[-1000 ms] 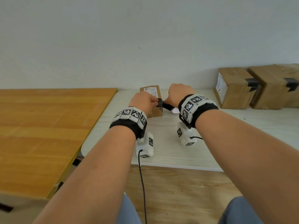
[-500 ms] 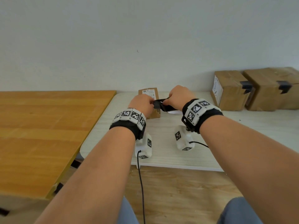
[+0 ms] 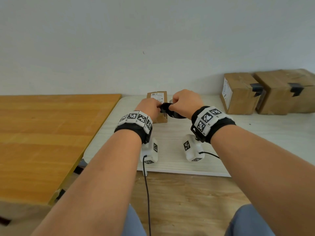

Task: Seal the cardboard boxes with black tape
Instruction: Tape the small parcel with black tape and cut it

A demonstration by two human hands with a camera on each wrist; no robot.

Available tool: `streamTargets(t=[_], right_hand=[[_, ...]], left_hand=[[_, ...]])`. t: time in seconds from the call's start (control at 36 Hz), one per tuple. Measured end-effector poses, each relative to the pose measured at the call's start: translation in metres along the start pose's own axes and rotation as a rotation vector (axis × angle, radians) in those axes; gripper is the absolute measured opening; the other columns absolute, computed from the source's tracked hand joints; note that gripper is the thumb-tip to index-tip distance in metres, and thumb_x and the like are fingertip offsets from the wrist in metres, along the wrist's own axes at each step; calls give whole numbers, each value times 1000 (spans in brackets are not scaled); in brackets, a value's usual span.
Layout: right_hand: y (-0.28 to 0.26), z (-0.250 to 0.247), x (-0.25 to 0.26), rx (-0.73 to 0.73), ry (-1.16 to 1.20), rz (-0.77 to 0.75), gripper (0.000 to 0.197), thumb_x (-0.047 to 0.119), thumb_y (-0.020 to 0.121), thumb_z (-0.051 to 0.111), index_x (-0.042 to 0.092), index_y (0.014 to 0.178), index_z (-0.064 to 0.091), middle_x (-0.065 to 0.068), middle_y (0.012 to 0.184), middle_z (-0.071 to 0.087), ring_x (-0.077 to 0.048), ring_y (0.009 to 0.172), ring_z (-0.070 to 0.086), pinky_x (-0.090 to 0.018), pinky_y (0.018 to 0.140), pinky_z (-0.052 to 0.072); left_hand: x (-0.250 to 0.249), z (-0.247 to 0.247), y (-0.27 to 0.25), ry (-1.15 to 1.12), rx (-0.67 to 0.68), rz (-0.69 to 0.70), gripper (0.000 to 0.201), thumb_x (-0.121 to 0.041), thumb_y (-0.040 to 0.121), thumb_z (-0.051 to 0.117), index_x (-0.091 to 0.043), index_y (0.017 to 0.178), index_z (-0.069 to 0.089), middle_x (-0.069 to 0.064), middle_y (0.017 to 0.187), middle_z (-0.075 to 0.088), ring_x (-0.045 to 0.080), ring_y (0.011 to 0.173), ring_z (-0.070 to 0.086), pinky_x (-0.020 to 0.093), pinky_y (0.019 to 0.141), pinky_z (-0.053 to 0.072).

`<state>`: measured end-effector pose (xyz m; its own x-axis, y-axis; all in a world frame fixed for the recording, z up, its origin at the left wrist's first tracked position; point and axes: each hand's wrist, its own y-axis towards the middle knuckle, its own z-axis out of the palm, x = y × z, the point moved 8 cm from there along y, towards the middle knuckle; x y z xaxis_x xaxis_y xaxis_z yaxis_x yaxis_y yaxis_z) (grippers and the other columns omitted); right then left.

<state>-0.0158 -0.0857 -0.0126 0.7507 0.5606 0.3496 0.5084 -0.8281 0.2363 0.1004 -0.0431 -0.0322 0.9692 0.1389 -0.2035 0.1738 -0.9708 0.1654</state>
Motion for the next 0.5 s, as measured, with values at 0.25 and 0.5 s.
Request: streamTargets(t=[0.25,0.5], right_hand=[[-4,0,4,-1,69,-28,14,24,74,60,18,63,53,-2,66,54,-20,62,49,-26,61,32],[-8,3,4,-10,154,-15,21,31,70,61,17,59,49,-4,64,54,-20,60,49,-30,57,41]], left_hand=[[2,5,1,7,24,-7,32,-11,95,42,-18,114,66,9,108,67,26,97,60,29,78,44],[2,6,2,27,19,-10,35,-10,94,42,-21,118,65,7,108,67,25,96,60,29,78,45]])
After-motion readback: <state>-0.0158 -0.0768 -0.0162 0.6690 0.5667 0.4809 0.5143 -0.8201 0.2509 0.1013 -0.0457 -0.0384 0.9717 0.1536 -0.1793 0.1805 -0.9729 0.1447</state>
